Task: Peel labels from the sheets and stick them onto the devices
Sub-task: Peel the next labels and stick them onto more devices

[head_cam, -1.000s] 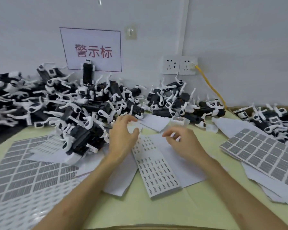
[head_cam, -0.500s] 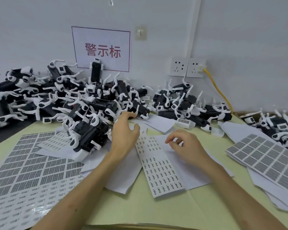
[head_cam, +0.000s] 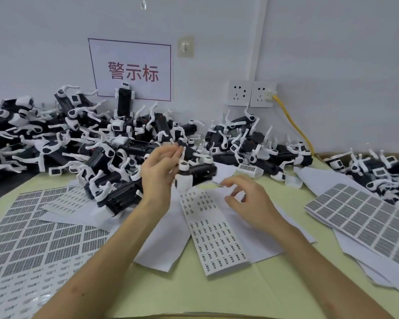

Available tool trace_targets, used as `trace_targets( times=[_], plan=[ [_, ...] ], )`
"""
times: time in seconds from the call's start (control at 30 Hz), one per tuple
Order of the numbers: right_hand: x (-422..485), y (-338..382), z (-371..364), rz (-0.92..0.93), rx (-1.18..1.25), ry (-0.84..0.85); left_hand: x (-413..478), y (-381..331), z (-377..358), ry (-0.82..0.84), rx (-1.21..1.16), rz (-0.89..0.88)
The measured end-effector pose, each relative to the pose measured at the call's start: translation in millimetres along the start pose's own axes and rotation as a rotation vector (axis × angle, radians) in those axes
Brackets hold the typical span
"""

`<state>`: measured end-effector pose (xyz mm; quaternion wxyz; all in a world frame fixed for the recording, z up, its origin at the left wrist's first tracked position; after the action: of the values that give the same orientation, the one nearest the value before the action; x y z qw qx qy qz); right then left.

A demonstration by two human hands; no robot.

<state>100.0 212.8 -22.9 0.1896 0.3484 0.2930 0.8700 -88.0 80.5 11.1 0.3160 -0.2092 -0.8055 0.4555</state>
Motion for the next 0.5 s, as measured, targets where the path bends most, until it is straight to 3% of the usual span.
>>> trace_targets(
  times=[0.2, 0.5],
  plan=[
    [0, 10, 5, 0.073, 0.019, -0.059, -11, 20, -14, 0.131, -0.571, 0.4],
    [-3, 27, 15, 0.223, -0.114, -0.171, -14, 29, -18, 0.111, -0.595, 0.464]
  ],
)
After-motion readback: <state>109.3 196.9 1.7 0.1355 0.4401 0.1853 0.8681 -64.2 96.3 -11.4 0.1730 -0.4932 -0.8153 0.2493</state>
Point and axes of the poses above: each hand's wrist, its own x-axis towards the middle knuckle, its own z-axis out of the back of the hand, y = z × x, the point moved 7 cm from there along x, towards the middle knuckle, and after that the axes turned 5 degrees about x, right-handed, at the moved point
